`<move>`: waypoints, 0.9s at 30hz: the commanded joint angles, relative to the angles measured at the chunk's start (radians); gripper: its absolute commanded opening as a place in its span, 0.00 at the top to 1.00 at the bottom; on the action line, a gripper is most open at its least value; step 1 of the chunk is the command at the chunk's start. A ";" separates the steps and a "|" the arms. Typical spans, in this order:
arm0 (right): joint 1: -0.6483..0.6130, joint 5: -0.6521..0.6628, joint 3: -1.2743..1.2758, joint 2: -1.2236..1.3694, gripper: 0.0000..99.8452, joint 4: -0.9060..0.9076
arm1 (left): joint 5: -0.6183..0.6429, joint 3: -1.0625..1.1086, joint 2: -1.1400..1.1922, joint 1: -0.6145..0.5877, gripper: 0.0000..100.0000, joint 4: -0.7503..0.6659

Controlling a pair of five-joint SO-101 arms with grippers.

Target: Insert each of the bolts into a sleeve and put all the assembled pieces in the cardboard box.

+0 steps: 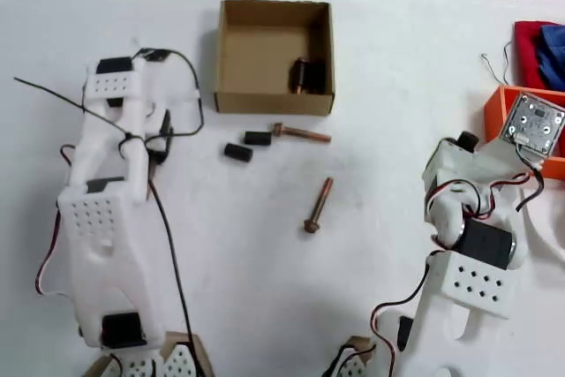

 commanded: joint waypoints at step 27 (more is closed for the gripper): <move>-0.157 0.064 0.239 -0.544 0.98 -0.019 | 0.028 0.475 -1.313 0.041 0.97 0.133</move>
